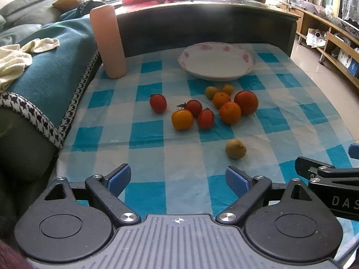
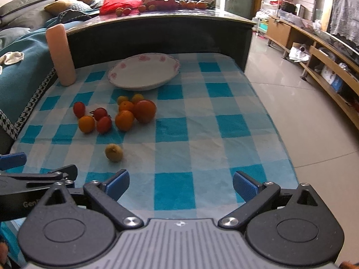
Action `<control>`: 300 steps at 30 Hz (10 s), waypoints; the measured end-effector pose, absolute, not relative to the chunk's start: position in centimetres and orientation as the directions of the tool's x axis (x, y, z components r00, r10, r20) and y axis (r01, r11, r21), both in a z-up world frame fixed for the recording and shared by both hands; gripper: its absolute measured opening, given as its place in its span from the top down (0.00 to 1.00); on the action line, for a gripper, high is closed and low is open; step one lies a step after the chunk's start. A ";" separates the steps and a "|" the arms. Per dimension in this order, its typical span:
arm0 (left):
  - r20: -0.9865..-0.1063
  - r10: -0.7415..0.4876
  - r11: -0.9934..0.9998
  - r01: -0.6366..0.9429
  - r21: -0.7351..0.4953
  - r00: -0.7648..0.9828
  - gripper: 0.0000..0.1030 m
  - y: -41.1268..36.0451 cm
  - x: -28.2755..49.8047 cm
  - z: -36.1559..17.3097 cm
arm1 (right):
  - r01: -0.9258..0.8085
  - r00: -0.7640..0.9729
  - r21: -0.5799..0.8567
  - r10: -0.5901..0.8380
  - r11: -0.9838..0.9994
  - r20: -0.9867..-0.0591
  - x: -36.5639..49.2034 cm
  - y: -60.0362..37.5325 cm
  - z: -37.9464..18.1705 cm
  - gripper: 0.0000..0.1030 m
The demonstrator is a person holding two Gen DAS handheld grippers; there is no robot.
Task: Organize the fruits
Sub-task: 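Grasp the small brown fruit with the right tool while the left tool approaches a mandarin, then close the left tool on the mandarin orange, then carry the mandarin to the plate and open the left tool while the right tool carries its fruit, then lower the brown fruit into the plate and open the right tool, then withdraw both tools from the plate toward the remaining fruit, then grasp the large red tomato with the right tool while the left tool approaches cherry tomatoes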
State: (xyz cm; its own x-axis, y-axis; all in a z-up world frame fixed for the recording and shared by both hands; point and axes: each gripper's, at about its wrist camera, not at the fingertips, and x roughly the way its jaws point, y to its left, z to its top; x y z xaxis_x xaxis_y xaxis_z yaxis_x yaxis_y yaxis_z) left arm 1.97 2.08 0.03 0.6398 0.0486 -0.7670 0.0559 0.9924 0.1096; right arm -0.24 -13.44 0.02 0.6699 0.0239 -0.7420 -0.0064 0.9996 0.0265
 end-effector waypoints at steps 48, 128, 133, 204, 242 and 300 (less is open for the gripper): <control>-0.810 0.053 0.953 0.213 0.215 0.584 0.20 4.5 8.5 -2.7 | -0.375 0.513 0.082 0.280 0.923 -0.812 7.9 -7.9 -2.7 0.43; -0.769 -0.185 0.955 0.296 0.006 0.611 0.58 1.4 16.2 1.0 | -0.227 0.614 0.213 0.310 0.950 -0.726 15.3 -12.3 2.3 0.61; -0.763 -0.184 0.962 0.273 -0.011 0.620 0.58 1.4 18.4 1.0 | -0.201 0.613 0.205 0.286 0.958 -0.736 18.0 -12.7 1.8 0.61; -0.750 -0.132 0.980 0.199 0.000 0.648 0.30 2.0 19.4 2.2 | -0.161 0.568 0.254 0.300 0.954 -0.766 21.2 -13.5 0.7 0.60; -0.756 -0.102 0.971 0.231 0.067 0.647 0.16 2.4 12.7 3.3 | -0.189 0.578 0.204 0.277 0.961 -0.768 13.3 -13.0 2.0 0.60; -0.815 -0.101 0.969 0.244 0.050 0.570 0.62 6.2 17.6 -3.6 | -0.170 0.410 0.282 0.328 0.944 -0.851 17.3 -14.2 -2.1 0.58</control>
State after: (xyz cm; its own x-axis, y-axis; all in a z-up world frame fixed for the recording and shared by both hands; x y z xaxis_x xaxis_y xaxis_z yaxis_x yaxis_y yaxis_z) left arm 17.59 6.25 -3.55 0.5699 -0.1011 -0.8155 0.2437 0.9686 0.0502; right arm 17.33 -14.20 -2.09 0.4098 0.3279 -0.8512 -0.1701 0.9443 0.2819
